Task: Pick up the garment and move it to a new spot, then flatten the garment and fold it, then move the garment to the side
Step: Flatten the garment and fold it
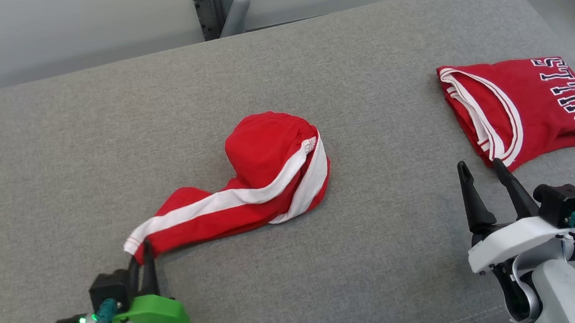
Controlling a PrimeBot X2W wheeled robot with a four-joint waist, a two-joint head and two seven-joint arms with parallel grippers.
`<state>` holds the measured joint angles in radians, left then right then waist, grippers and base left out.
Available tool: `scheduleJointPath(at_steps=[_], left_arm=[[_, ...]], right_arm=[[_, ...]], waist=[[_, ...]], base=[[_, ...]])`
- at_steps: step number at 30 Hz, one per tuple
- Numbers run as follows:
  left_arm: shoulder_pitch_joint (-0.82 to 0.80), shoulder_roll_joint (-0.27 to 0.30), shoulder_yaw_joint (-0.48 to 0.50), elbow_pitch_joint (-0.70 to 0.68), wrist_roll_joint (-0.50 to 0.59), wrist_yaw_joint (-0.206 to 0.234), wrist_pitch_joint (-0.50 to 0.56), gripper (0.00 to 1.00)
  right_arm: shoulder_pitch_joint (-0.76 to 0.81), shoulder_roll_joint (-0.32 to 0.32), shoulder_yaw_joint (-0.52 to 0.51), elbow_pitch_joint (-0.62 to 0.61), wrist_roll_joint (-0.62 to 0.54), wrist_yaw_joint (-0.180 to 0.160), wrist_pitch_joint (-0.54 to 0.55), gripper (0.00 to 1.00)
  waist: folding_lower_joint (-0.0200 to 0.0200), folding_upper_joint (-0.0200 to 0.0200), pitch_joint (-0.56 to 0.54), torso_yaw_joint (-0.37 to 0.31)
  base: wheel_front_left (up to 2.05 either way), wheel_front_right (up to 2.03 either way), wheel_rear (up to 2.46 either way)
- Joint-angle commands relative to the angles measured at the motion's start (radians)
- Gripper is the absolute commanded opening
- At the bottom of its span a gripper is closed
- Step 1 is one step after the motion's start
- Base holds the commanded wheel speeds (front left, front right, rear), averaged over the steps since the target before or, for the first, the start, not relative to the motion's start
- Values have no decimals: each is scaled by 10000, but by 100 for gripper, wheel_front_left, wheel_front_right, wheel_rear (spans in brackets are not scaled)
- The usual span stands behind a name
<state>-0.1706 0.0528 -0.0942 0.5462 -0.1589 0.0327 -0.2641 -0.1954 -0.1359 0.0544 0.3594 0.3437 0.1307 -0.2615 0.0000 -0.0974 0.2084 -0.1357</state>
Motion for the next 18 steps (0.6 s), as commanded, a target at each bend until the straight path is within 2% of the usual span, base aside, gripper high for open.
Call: scheduleJointPath(at_steps=[1, 5, 11, 13, 18], left_arm=[[89, 188, 240, -252, 176, 101, 5, 0], [409, 400, 1050, -1023, 464, 329, 3, 0], [729, 476, 1732, -993, 584, 177, 5, 0], [746, 402, 1969, -636, 546, 148, 3, 100], [729, 156, 2092, -540, 597, 133, 3, 100]], right_arm=[[-5, 49, -2, 15, 41, -4, -14, 100], [84, 120, -3, 43, 54, -3, -14, 100], [99, 156, 125, 75, 105, -4, -14, 100], [54, 119, 256, 112, 141, -3, -14, 100], [-46, 30, 714, 66, 312, -4, -14, 100]], waist=[[0, 0, -61, 120], [0, 0, -100, 268], [0, 0, -42, 375], [0, 0, -1, 452], [0, 0, -96, 748]], base=[[0, 0, 0], [0, 0, 0], [0, 0, 0], [0, 0, 0], [0, 0, 0]])
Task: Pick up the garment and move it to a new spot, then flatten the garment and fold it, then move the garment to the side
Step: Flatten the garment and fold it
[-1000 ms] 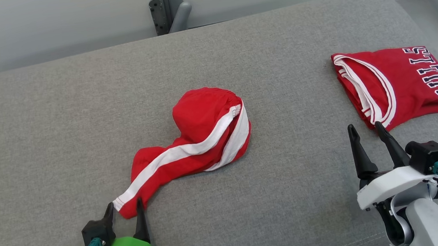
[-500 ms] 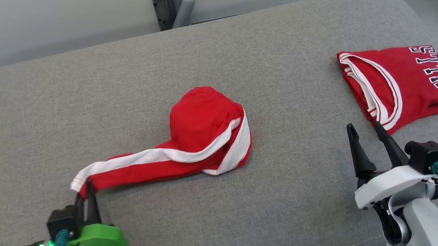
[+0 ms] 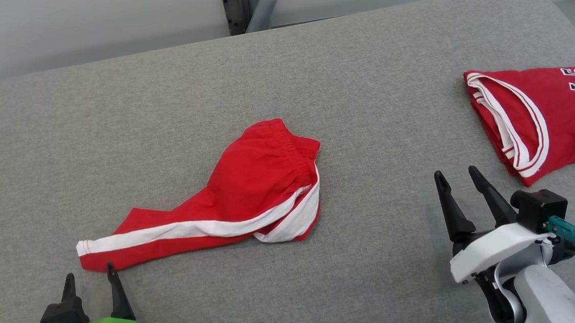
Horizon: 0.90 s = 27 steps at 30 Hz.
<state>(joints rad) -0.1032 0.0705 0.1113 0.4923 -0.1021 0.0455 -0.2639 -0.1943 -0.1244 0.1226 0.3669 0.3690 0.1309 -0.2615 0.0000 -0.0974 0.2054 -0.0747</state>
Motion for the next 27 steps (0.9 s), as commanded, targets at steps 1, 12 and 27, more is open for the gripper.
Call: scheduleJointPath(at_steps=[1, 12, 27], left_arm=[[113, -71, 24, -25, 4, 7, 3, 100], [555, -172, -1269, -423, -575, -28, 3, 100], [475, -184, -2640, -1271, -926, 245, 3, 100]], right_arm=[[-99, -90, 155, -15, 107, -5, -14, 100], [-1469, -349, 1925, 244, 721, -5, -14, 100], [-3460, -832, 3439, 3020, 2571, -5, 14, 100]], waist=[[0, 0, -96, 229], [0, 0, -32, 1928], [0, 0, 468, 3948]], base=[[0, 0, 0], [0, 0, 0], [0, 0, 0]])
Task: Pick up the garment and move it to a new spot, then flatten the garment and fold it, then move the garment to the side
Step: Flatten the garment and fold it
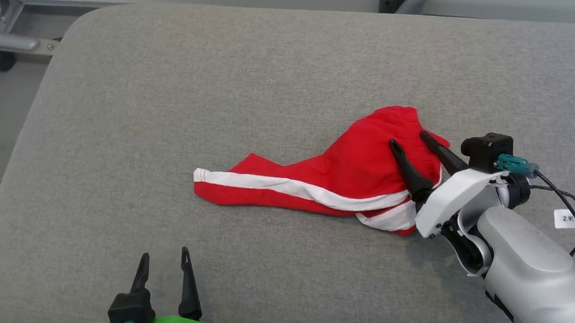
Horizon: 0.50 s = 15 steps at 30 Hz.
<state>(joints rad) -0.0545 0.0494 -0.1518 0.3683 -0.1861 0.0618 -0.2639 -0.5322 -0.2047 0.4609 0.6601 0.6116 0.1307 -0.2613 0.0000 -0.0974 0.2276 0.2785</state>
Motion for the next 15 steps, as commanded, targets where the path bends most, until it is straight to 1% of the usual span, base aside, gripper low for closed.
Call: scheduleJointPath(at_steps=[1, 6, 15], left_arm=[[6, 29, -11, -54, -82, 104, 3, 100], [1, 28, 11, -123, -86, 132, 3, 100], [-164, 28, -148, -258, -110, 142, 2, 100]], right_arm=[[-164, -69, 131, 200, 262, -3, 8, 100], [-346, -163, 373, 699, 776, -3, -1, 100], [-364, -253, 643, 832, 1091, -3, -12, 100]], waist=[[0, 0, 265, 430], [0, 0, 337, 372], [0, 0, 361, 208]], base=[[0, 0, 0], [0, 0, 0], [0, 0, 0]])
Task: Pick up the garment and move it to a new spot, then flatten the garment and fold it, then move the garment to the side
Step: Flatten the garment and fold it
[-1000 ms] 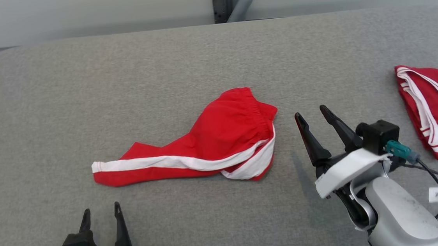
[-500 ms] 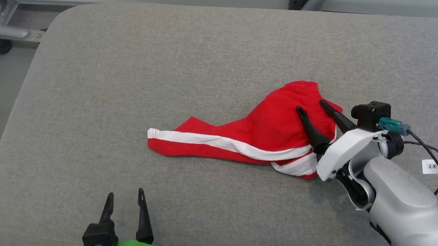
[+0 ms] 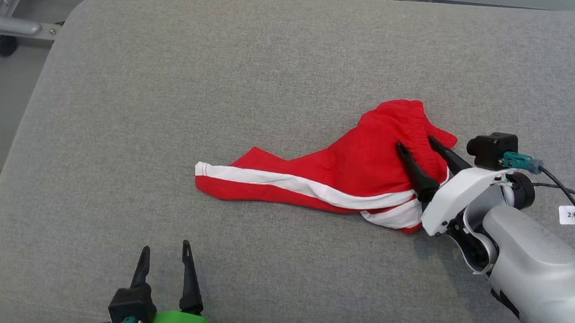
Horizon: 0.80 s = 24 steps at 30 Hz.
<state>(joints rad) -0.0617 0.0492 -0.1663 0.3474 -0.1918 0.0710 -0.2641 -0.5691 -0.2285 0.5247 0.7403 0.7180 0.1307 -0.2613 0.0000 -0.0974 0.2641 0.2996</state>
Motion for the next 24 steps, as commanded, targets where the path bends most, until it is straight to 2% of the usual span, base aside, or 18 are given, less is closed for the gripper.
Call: scheduleJointPath(at_steps=[1, 5, 6, 7, 8, 12, 24], left_arm=[[-71, 30, -17, -55, -53, 46, 4, 100], [-35, 29, -47, -46, -52, 11, 5, 100], [-25, 31, -40, -33, -52, 3, 4, 100], [-5, 29, -25, -21, -44, -16, 4, 100], [17, 29, 0, -6, -36, -32, 4, 100], [119, 29, 37, 53, -48, -43, 4, 100], [333, 31, 55, 164, -171, -99, 4, 100]], right_arm=[[17, -20, 21, 34, 41, -3, -12, 100], [4, -13, 218, -115, 142, -3, -14, 100], [-28, -30, 254, -163, 175, -3, -14, 93], [-55, -37, 318, -232, 213, -3, -14, 71], [-93, -61, 357, -305, 234, -3, -14, 53], [-134, -159, 635, -468, 422, -3, -13, 0], [-1027, -590, 1454, -1416, 1489, -3, 178, 0]], waist=[[0, -1, -6, -10], [0, -1, -11, 2], [0, -1, -20, 11], [0, -1, -31, 21], [0, -1, -41, 29], [0, -1, -122, 45], [0, -1, -673, -198]], base=[[0, 0, 0], [0, 0, 0], [0, 0, 0], [0, 0, 0], [0, 0, 0], [0, 0, 0], [0, 0, 0]])
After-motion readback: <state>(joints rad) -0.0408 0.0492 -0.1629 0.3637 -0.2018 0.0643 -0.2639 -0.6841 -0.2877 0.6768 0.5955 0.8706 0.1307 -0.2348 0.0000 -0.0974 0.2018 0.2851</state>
